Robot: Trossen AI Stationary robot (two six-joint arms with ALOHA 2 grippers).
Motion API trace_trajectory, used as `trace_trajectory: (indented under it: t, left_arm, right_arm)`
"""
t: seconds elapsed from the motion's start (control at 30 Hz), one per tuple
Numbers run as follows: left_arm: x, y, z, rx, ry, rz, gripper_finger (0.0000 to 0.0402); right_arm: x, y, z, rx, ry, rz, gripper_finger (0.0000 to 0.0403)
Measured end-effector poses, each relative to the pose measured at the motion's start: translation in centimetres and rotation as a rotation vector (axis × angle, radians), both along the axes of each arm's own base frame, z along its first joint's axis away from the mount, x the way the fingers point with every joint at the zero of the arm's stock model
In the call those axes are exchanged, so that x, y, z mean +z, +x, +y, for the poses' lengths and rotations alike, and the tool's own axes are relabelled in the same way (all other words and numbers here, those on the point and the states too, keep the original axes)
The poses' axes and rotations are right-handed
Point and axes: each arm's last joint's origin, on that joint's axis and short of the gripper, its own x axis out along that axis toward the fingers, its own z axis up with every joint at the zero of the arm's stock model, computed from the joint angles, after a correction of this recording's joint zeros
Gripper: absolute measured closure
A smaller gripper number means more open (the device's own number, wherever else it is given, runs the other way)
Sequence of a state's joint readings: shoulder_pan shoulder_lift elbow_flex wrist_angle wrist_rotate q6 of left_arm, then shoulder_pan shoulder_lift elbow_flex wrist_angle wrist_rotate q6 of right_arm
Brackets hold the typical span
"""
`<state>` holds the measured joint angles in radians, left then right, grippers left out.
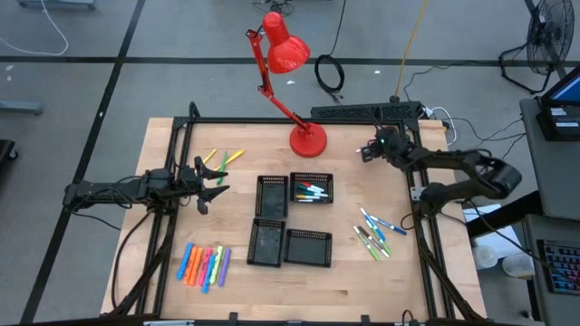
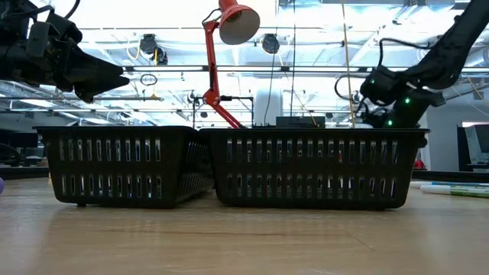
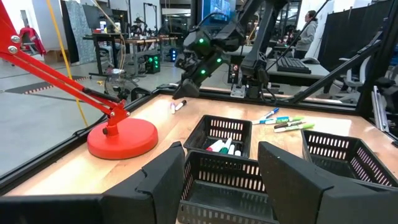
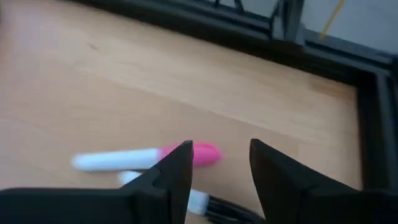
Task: Pick & Place Markers
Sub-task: Put the pink highlighter pen into the top right black bin
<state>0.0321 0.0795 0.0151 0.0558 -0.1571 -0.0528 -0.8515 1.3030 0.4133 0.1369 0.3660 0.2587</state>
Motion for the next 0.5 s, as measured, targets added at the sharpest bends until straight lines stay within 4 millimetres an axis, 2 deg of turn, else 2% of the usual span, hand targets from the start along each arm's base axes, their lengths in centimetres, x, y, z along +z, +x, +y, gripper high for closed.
trace_trajectory:
  t: [0.2,0.33,0.5]
  left_arm:
    - [0.00,0.00,0.00,0.000,0.000,0.000,0.0192]
    - [0.00,0.00,0.00,0.000,0.000,0.000,0.0192]
    - [0.01,0.00,0.00,0.000,0.000,0.000,0.0192]
  right_arm:
    - [-0.12,0.41,0.23,0.024,0.000,0.017,0.0276]
    - [-0.22,0.55,0.37,0.062,0.038,-0.020,0.0283]
    - [0.08,0.59,-0.01,0.043,0.004,-0.054,0.0294]
